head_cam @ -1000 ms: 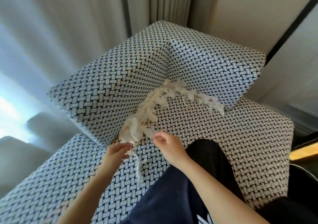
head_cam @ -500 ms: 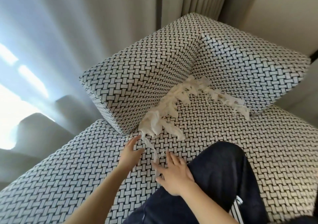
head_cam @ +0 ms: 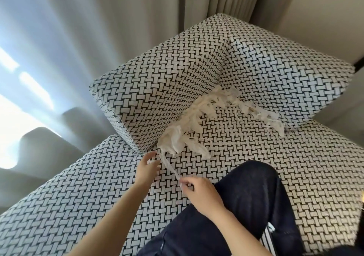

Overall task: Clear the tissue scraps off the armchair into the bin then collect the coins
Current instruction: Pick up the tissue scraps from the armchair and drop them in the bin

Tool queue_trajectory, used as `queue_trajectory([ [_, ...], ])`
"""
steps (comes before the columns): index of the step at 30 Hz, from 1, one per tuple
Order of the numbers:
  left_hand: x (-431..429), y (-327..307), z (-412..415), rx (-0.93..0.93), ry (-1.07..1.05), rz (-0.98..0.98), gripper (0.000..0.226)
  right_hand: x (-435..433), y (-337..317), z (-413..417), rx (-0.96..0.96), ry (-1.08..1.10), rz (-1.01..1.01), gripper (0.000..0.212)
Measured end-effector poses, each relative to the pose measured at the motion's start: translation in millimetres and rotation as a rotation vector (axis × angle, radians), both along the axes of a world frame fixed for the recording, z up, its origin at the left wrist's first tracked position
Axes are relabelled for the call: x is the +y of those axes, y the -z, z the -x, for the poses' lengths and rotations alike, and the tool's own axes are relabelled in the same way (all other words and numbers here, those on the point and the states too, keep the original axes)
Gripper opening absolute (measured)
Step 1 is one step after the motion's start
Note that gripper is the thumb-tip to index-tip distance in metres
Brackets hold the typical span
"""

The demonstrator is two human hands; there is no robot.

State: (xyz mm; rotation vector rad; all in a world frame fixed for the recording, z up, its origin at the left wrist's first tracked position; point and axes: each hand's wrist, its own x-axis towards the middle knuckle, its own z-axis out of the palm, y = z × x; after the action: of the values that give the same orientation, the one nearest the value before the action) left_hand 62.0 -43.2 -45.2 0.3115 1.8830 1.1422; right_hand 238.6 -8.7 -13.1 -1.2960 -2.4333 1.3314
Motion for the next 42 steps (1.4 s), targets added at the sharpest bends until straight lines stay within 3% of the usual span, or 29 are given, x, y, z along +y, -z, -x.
queue_trajectory([
  [6, 4, -2, -5, 0.048, -0.039, 0.003, 0.031, 15, -7, -9, 0.429, 0.481, 0.329, 0.010],
  [13, 23, -19, -17, 0.271, 0.311, -0.048, 0.035, 30, -9, -15, 0.795, 0.808, 0.789, 0.014],
  [16, 37, -25, -20, 0.330, 0.421, -0.056, 0.039, 34, -13, -18, 0.891, 0.846, 0.881, 0.014],
  [20, 56, -30, -23, 0.300, 0.483, 0.060, 0.047, 35, -16, -21, 0.938, 0.840, 0.935, 0.029],
  [23, 58, -28, -27, 0.342, 0.426, 0.125, 0.047, 33, -18, -24, 0.971, 0.809, 0.941, 0.028],
  [29, 50, -35, -35, 0.404, 0.260, 0.054, 0.030, 31, -22, -28, 1.081, 0.808, 0.971, 0.008],
  [35, 41, -49, -32, 0.514, 0.249, 0.004, 0.023, 32, -20, -34, 1.145, 0.835, 1.017, 0.007],
  [42, 46, -80, -39, 0.549, 0.270, -0.099, 0.026, 43, -30, -49, 1.060, 0.851, 0.843, 0.026],
])
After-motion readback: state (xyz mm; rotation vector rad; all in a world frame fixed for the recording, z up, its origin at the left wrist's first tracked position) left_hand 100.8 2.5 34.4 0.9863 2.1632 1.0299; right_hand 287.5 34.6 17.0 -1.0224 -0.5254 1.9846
